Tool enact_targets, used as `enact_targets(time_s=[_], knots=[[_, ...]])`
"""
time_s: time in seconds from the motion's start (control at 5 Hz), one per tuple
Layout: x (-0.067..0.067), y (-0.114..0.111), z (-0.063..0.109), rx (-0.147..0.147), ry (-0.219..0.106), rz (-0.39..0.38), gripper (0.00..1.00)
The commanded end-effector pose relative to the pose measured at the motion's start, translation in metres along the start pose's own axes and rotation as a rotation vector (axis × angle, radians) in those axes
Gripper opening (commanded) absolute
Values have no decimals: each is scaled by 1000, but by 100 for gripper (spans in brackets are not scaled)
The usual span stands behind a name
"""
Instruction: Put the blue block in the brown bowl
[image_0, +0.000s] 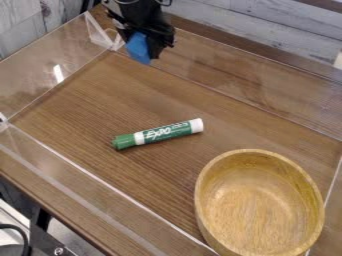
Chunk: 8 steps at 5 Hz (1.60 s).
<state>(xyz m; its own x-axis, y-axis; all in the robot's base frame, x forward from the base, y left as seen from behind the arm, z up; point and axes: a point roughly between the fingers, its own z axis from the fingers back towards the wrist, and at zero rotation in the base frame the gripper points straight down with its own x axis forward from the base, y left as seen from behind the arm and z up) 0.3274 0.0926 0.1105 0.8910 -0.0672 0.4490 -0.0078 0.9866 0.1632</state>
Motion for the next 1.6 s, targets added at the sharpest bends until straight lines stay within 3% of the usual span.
enact_targets(time_s=[0.0,0.6,0.8,1.0,1.4], knots=[[13,2,19,31,-75,-6,0],[-21,-45,77,20,-117,-14,0],[-33,-69,94,4,-126,-38,0],[-44,-102,107,-18,-129,-62,0],[-53,-168,114,-40,-130,-96,0]])
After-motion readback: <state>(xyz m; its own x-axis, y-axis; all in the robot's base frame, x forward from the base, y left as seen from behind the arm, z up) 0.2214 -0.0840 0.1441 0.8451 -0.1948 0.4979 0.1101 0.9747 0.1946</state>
